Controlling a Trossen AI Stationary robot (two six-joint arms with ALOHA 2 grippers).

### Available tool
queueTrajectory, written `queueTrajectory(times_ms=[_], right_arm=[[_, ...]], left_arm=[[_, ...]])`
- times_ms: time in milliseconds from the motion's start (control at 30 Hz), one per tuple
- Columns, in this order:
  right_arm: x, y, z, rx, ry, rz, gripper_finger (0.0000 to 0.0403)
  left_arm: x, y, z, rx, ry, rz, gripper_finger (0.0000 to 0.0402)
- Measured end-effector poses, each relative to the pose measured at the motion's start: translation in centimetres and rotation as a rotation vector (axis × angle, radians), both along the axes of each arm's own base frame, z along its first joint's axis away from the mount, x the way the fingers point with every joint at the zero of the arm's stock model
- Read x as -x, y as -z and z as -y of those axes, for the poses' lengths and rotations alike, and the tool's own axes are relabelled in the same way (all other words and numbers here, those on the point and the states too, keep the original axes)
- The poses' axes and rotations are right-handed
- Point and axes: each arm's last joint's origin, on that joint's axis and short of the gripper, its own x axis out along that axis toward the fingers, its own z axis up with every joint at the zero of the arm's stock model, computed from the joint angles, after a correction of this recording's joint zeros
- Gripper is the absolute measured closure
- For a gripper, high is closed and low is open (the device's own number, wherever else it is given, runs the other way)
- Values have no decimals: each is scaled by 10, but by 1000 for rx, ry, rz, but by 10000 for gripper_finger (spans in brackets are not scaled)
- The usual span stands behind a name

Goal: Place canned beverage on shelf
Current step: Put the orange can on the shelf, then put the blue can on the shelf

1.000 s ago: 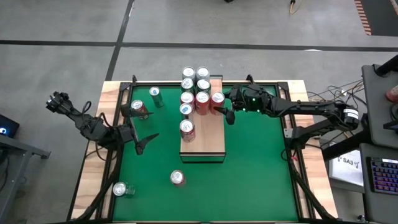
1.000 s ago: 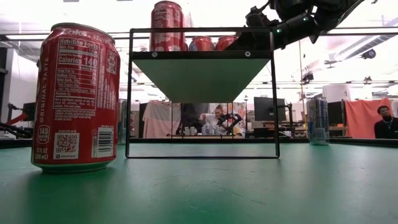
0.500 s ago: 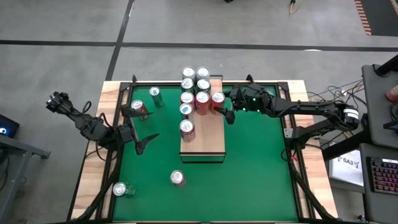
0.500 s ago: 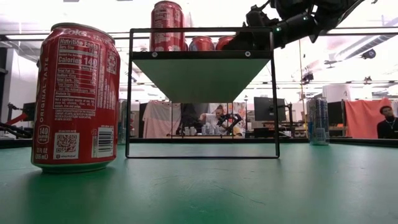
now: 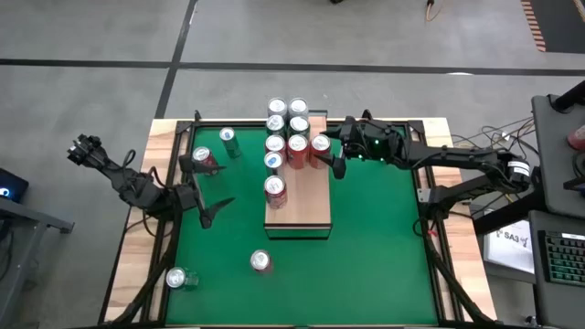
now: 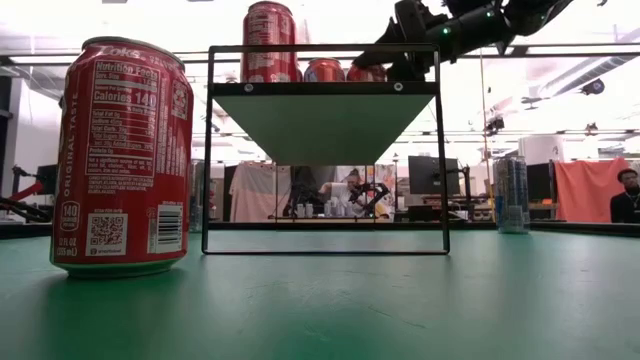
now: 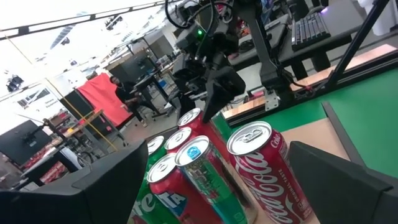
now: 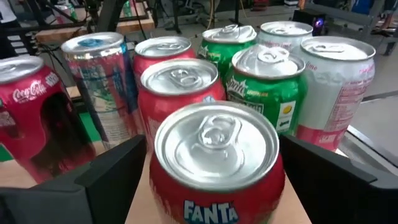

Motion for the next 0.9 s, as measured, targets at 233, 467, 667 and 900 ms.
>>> queueTrajectory(times_ms=[233,467,667,900], right_arm=[[-2,-24,0,-8,-2,-18,46],[-7,-68,-14,-3,-56,-11,46],[-8,-104,-42,-25,-146,9,46],[-8,-130,-87,-85,-293,38,46]], left_arm=[[0,0,0,105,-2,37,28],[-12,8,12,307,126,34,29],[-26,23,27,338,134,-32,29],[-34,25,53,362,197,-91,29]])
